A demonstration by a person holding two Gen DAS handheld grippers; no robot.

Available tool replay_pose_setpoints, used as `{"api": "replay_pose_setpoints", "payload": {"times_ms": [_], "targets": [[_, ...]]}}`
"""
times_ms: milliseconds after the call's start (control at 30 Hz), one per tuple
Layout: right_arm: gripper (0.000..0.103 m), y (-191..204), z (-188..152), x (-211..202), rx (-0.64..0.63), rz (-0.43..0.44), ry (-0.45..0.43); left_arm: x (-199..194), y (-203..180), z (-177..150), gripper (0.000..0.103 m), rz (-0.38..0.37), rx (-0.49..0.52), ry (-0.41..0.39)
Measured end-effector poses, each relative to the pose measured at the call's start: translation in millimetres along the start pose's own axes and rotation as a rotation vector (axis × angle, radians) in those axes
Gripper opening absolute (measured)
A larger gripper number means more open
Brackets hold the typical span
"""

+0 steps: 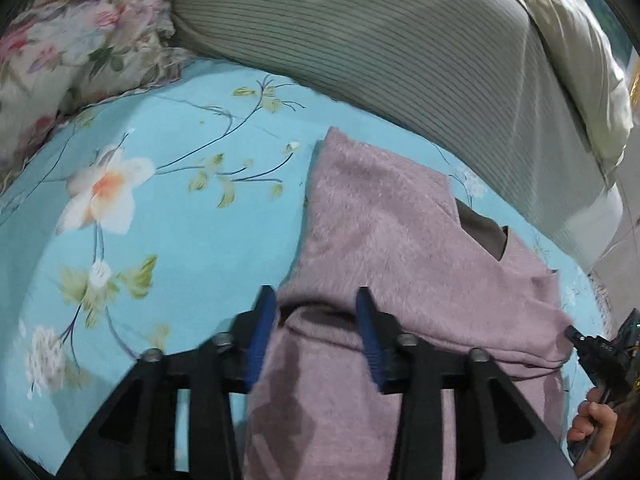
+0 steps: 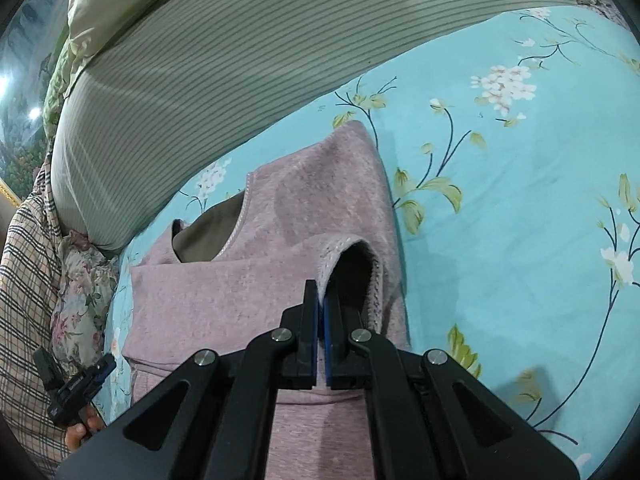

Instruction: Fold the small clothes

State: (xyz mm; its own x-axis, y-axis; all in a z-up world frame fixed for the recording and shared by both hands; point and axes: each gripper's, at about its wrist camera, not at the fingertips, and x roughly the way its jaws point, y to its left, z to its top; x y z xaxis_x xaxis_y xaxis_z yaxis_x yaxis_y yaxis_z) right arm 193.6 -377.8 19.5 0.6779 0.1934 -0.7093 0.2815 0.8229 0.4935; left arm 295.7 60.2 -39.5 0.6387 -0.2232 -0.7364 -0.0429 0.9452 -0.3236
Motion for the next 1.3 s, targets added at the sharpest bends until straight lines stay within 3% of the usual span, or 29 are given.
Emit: {"api": "replay_pose_setpoints", "payload": {"times_ms": [67,167,267,333,433,533,633,700,767,900,933,1033,1100,1233,1300], "targets": [[0.003,6,3,-1,-0.007,0.004,0.0,13,-3,5,0.046,-0.005,0.014,0.027],[0.003,24,12,-14,-0.041,0.045,-0.032,49,-12,4,0.047,0.132,0.1,0.1],[0.003,42,22,-51,-0.107,0.125,-0.166,55,-9,-2,0.048,0.132,0.124,0.101],[0.003,43,25,-61,-0.133,0.108,-0.21,54,-7,-2,0.048,0.124,0.117,0.1],[0.003,22,22,-32,-0.097,-0.031,-0.109,53,-1,-4,0.049,0.109,0.095,0.098],[0.004,-13,10,5,-0.031,-0.159,0.046,54,-1,-3,0.049,0.109,0.082,0.097],[0.012,-35,3,-10,0.072,-0.198,-0.013,53,0,-2,0.049,0.107,0.078,0.098],[0.014,-26,4,-29,0.05,-0.244,-0.092,53,1,-3,0.049,0.102,0.072,0.102],[0.016,-4,3,-35,-0.022,-0.173,-0.118,52,2,-2,0.05,0.098,0.055,0.105],[0.018,32,-5,-5,-0.162,-0.069,-0.005,53,1,-3,0.05,0.117,0.044,0.096],[0.018,32,-8,8,-0.161,-0.072,0.034,53,0,-3,0.05,0.119,0.044,0.095],[0.018,8,-15,35,-0.118,-0.211,0.115,53,3,-2,0.054,0.112,0.042,0.1],[0.017,-8,-16,29,-0.04,-0.143,0.094,55,7,-1,0.056,0.095,0.043,0.111],[0.019,1,-20,-1,-0.062,-0.146,0.046,45,11,-1,0.056,0.072,0.03,0.119],[0.031,7,-23,-16,-0.078,-0.105,0.03,33,13,-5,0.056,0.07,0.029,0.112]]}}
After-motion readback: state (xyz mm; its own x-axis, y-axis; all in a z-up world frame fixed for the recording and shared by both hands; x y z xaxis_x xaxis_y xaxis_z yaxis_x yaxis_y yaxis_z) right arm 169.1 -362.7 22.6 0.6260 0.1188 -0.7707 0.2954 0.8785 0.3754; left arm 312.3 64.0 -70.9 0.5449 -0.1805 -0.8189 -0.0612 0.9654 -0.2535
